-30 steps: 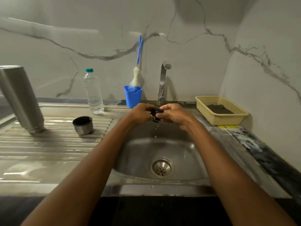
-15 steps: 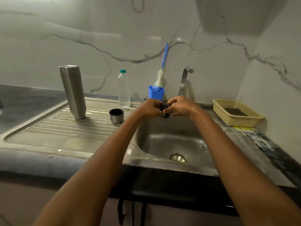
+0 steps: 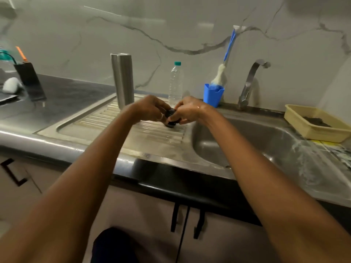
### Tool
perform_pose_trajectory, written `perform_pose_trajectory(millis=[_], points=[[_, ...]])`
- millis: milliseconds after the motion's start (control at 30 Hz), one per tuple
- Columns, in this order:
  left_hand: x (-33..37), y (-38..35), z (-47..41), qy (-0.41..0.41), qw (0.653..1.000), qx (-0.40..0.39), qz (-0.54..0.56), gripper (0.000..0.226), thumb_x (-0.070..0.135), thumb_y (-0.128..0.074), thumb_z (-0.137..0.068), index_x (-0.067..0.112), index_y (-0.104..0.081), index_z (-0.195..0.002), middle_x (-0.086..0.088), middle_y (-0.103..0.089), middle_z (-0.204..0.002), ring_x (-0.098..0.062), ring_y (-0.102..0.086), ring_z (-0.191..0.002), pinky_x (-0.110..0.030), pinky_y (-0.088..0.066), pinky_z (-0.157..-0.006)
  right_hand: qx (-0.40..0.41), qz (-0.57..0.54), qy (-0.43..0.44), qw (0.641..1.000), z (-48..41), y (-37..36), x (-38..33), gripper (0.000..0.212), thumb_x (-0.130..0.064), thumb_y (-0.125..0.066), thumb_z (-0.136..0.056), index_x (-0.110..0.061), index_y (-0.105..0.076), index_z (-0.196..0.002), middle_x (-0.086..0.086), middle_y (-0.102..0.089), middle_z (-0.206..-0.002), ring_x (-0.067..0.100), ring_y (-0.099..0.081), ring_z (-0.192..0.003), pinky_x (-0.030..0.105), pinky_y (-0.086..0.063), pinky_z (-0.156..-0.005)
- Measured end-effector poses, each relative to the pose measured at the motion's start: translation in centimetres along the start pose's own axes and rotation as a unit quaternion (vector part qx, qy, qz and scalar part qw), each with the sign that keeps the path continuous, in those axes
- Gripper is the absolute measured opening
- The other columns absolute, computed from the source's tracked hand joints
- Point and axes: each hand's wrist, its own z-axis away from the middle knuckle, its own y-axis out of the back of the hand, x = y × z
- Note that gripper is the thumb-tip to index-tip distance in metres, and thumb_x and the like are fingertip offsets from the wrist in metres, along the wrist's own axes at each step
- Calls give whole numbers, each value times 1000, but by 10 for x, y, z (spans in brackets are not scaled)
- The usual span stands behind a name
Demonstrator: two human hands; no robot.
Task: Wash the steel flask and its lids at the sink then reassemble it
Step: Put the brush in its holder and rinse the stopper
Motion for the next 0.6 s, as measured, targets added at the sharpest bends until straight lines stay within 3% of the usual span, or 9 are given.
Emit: perform_pose_trajectory(millis=[133, 233, 400, 500, 600], points=[[-29, 28, 4, 33, 995, 88, -21, 50, -4, -71, -83, 19, -72, -126, 1, -74, -108, -14, -66, -97, -31, -54, -89, 9, 16, 28, 999, -20, -25, -41, 29, -14, -84, -78, -3, -73, -103, 8, -72, -92, 21, -72, -89, 29, -63, -74], [-47, 32, 0, 48, 985, 165, -23, 51, -4, -69, -81, 26, -75, -122, 0, -75, -108, -20, -67, -102, -34, -56, -94, 25, 97, 52, 994, -41, -36, -64, 27, -18, -82, -80, -7, -72, -103, 0, -65, -81, 10, -63, -74, 17, -51, -54], [-79, 21, -25, 55, 969, 240, -7, 34, 12, -82, -78, 30, -80, -107, 3, -76, -95, -19, -69, -98, -36, -57, -91, 19, 169, 48, 984, -84, -47, -75, 31, -15, -84, -76, -8, -76, -105, 7, -73, -102, 19, -65, -94, 33, -57, -84], [-92, 14, -43, 64, 967, 247, -20, 23, 17, -80, -79, 27, -81, -100, -1, -76, -91, -23, -68, -93, -31, -51, -74, 13, 220, 47, 974, -108, -55, -72, 32, -18, -87, -74, -9, -77, -103, 8, -73, -103, 21, -67, -98, 34, -57, -82], [-101, 9, -55, 53, 968, 245, -28, 23, 15, -77, -81, 22, -81, -102, -5, -76, -94, -24, -67, -95, -30, -47, -73, 7, 243, 43, 969, -127, -60, -64, 33, -19, -86, -74, -9, -77, -104, 8, -73, -103, 22, -67, -98, 33, -56, -79]])
